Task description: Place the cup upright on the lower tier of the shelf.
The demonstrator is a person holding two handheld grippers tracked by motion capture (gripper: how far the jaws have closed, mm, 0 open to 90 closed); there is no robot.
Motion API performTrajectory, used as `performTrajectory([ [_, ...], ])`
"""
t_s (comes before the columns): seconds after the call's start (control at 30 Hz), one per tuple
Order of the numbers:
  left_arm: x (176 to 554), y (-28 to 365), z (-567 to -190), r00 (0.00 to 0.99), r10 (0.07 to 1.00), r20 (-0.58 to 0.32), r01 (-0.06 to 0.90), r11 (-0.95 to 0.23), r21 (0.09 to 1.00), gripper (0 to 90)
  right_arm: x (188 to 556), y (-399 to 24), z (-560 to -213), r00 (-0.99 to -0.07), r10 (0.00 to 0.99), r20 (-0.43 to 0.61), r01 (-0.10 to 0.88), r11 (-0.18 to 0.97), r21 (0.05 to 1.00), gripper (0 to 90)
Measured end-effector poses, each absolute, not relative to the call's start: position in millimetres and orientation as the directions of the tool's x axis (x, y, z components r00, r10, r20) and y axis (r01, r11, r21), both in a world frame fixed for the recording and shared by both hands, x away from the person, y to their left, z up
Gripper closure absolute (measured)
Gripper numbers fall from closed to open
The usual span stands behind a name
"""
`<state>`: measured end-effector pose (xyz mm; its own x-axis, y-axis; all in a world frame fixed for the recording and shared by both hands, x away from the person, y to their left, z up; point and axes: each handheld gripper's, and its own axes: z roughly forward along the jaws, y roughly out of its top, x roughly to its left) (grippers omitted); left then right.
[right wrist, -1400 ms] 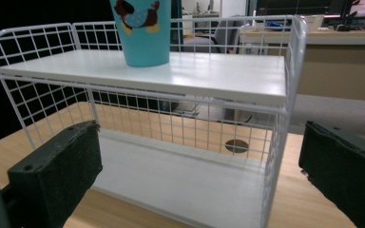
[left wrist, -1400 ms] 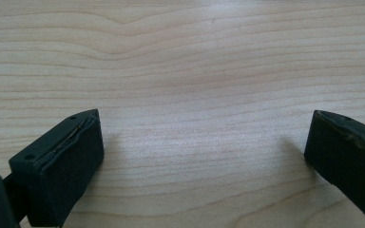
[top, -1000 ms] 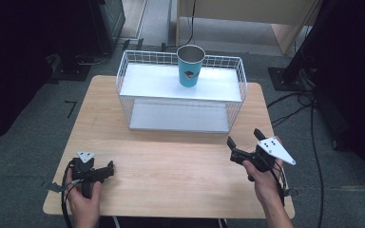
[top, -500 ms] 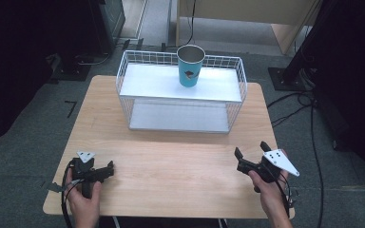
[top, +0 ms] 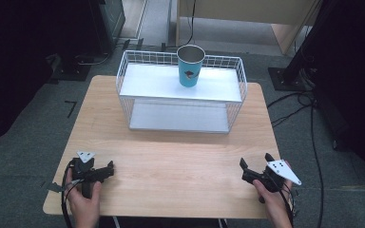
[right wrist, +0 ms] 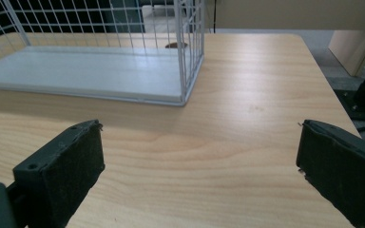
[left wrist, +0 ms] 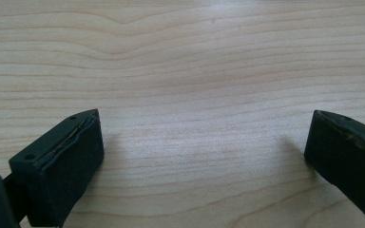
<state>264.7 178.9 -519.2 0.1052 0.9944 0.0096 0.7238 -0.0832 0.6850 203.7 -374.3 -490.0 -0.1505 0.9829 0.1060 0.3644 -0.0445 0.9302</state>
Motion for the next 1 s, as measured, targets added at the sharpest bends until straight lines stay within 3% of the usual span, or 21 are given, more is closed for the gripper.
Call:
performTrajectory([
  [0.7,264.7,178.8,-519.2,0.105,0.994,0.010,0.724,-0.083,0.685,0.0,181.3,-407.2,-519.5,-0.066,0.994,0.092,0.469,-0.050,0.882,1.7],
  [1.0,264.7,178.8,-519.2,0.105,0.994,0.009,0.724,-0.083,0.685,0.0,183.6,-416.3,-523.4,-0.034,0.998,0.055,0.629,-0.022,0.777,1.7],
])
